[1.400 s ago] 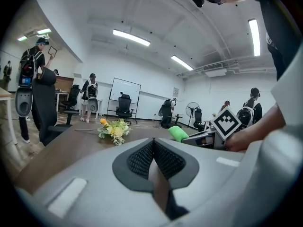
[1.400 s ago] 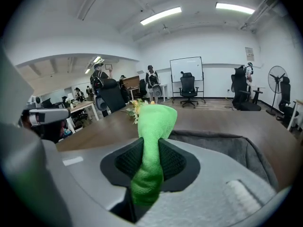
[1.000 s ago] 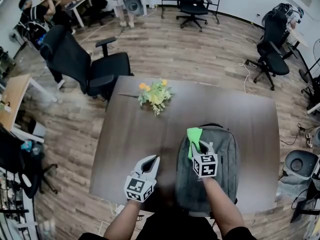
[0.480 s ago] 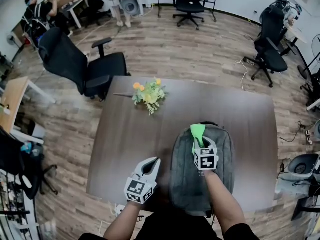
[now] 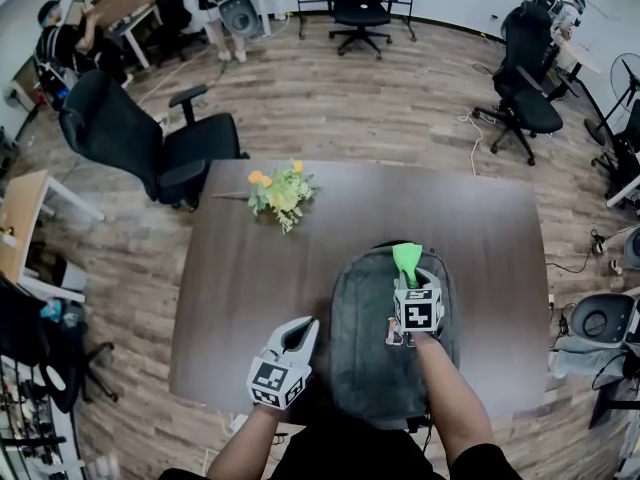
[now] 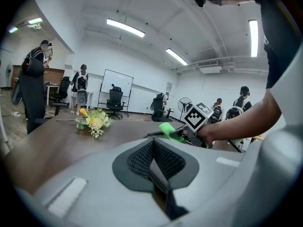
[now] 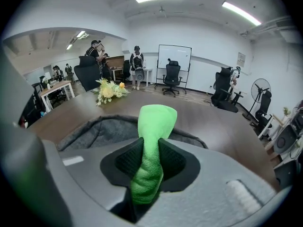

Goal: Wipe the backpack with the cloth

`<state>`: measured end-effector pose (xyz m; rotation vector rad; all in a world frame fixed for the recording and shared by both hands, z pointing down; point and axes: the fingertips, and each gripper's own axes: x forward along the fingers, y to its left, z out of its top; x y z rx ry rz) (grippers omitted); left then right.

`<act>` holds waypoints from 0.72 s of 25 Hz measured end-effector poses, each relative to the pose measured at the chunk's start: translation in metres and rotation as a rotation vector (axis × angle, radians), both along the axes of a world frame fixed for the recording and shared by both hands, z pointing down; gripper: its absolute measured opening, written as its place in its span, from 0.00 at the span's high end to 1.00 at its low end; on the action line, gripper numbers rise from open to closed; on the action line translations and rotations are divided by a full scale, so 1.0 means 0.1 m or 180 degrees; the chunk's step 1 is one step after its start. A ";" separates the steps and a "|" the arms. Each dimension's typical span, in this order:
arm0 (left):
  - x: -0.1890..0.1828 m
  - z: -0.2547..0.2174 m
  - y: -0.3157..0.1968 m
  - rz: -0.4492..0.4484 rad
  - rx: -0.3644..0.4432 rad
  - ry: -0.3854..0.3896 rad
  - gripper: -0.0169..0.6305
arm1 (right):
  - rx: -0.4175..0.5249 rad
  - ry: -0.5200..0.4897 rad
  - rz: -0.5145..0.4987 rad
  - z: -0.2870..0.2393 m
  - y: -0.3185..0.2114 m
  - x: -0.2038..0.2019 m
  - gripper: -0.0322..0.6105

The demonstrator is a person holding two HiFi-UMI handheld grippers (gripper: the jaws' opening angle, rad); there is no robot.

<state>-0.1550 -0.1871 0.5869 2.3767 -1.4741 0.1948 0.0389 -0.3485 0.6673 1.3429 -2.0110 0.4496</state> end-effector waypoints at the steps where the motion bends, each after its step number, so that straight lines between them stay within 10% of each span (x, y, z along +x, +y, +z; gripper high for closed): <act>1: 0.02 0.00 0.00 0.0016 0.0005 0.0000 0.94 | 0.0007 0.0034 0.0026 -0.01 0.00 0.06 0.80; 18: 0.27 -0.01 0.07 0.0228 0.0055 -0.0001 0.94 | 0.0077 0.0485 0.0427 -0.09 0.04 0.95 0.80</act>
